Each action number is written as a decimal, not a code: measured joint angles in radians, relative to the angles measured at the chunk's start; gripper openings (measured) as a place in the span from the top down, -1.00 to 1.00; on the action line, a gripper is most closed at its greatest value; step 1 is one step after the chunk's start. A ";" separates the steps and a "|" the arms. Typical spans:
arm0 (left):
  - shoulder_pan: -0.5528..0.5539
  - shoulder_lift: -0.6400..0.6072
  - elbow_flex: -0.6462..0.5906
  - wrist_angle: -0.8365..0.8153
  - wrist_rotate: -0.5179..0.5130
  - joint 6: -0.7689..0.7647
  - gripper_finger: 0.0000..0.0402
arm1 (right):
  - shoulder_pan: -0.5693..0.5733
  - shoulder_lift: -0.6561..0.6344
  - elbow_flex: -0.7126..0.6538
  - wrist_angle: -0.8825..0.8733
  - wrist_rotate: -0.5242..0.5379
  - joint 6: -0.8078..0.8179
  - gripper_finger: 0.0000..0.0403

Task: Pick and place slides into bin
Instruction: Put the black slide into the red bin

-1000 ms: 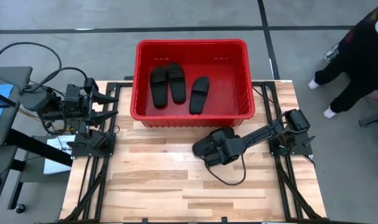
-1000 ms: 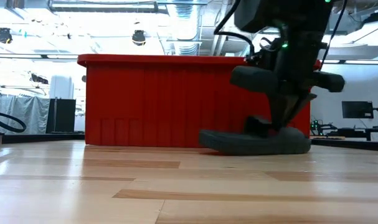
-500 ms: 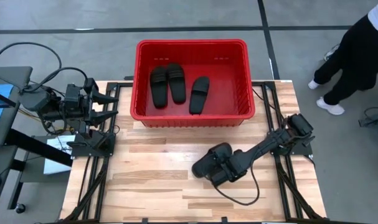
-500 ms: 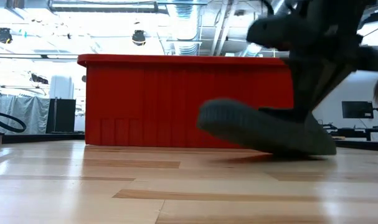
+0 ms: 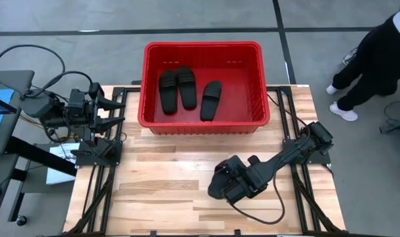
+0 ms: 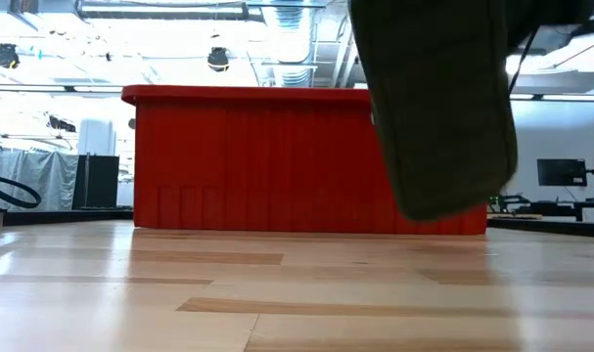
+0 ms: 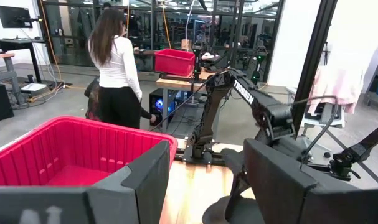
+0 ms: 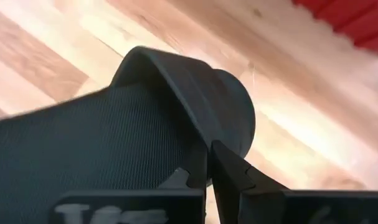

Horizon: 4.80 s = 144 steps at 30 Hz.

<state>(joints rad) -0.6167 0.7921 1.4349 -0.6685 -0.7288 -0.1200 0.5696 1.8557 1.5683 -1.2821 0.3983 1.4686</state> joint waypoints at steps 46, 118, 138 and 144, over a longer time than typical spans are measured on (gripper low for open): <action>0.000 -0.001 0.000 0.001 -0.022 0.010 0.02 | -0.492 -0.065 0.780 -0.289 0.292 -1.166 1.00; 0.000 0.000 0.000 0.039 -0.406 0.109 0.02 | -1.349 -0.198 -0.216 0.711 -0.188 -1.812 1.00; 0.000 0.000 0.000 0.039 -0.409 0.109 0.02 | -1.300 -0.072 -0.215 0.671 -0.135 -1.766 1.00; 0.000 0.000 0.000 0.039 -0.409 0.109 0.02 | -1.289 -0.069 -0.215 0.668 -0.139 -1.790 1.00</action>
<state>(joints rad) -0.6163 0.7918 1.4349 -0.6292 -1.1374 -0.0105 -0.7197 1.7863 1.3537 -0.6146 0.2596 -0.3218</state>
